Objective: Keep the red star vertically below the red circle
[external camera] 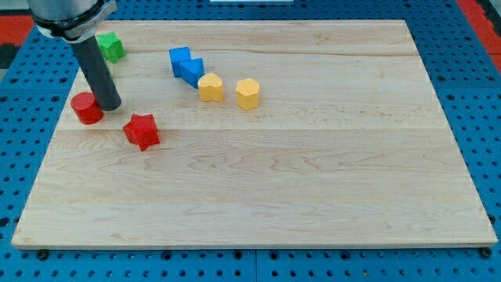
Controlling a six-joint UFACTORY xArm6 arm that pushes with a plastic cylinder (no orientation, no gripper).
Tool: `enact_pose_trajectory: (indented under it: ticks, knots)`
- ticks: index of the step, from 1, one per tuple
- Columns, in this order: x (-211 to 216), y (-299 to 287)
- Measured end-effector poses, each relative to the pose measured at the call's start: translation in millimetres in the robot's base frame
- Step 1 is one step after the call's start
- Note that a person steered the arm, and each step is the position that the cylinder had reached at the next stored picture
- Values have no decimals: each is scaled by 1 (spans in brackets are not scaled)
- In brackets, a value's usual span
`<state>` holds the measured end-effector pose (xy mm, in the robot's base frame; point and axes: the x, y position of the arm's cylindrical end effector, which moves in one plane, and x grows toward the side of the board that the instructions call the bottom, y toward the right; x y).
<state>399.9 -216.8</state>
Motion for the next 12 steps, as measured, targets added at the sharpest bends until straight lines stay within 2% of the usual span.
enact_pose_trajectory:
  ticks: [1,2,3,5,6,7,8,10,11,12]
  knots:
    - [-9,60]
    - [0,93]
    - [36,65]
    - [49,86]
    - [72,96]
    - [87,90]
    - [69,57]
    - [71,-18]
    - [65,39]
    - [69,133]
